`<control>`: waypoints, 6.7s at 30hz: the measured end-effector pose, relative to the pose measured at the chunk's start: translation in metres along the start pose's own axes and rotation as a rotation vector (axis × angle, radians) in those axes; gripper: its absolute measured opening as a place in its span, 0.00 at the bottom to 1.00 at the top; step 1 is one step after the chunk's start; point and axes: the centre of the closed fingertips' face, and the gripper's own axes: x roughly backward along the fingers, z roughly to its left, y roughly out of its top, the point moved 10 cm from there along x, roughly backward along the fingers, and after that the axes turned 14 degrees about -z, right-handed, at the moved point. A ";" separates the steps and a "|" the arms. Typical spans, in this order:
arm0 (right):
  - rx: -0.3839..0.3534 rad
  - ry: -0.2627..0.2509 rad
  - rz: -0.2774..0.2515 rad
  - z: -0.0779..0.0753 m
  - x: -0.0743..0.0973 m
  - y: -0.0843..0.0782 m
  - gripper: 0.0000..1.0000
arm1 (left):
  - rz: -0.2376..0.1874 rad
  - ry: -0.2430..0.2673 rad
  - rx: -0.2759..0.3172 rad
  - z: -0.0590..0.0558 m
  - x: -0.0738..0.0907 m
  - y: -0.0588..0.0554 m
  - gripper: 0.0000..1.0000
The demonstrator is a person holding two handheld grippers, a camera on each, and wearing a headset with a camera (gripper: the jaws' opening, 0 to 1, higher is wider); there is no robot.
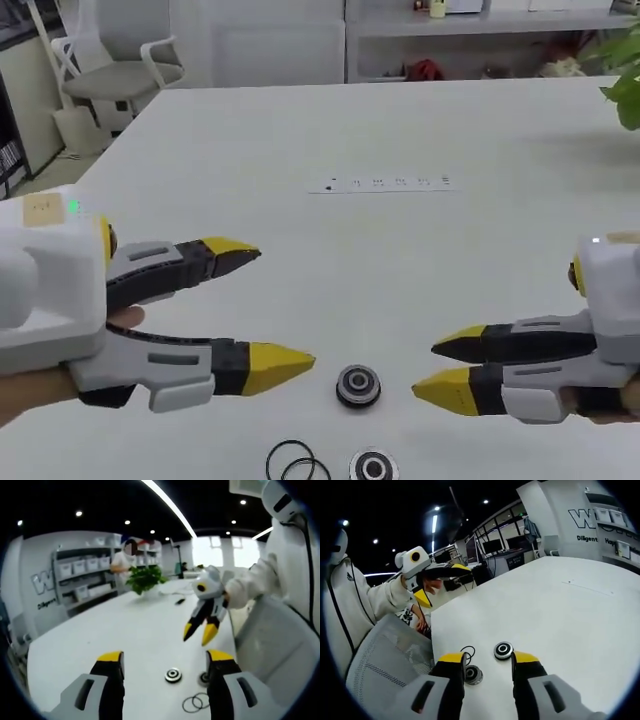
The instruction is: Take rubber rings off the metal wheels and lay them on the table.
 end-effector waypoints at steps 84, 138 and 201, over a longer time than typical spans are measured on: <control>0.158 0.038 0.149 -0.034 -0.059 -0.055 0.05 | 0.195 -0.087 0.069 -0.011 -0.078 -0.117 0.15; -0.108 -0.070 0.095 -0.027 -0.049 -0.046 0.00 | 0.214 -0.123 0.023 -0.023 -0.077 -0.115 0.13; -0.101 -0.115 0.047 -0.012 -0.016 -0.017 0.00 | 0.130 -0.174 -0.043 -0.029 -0.027 -0.028 0.63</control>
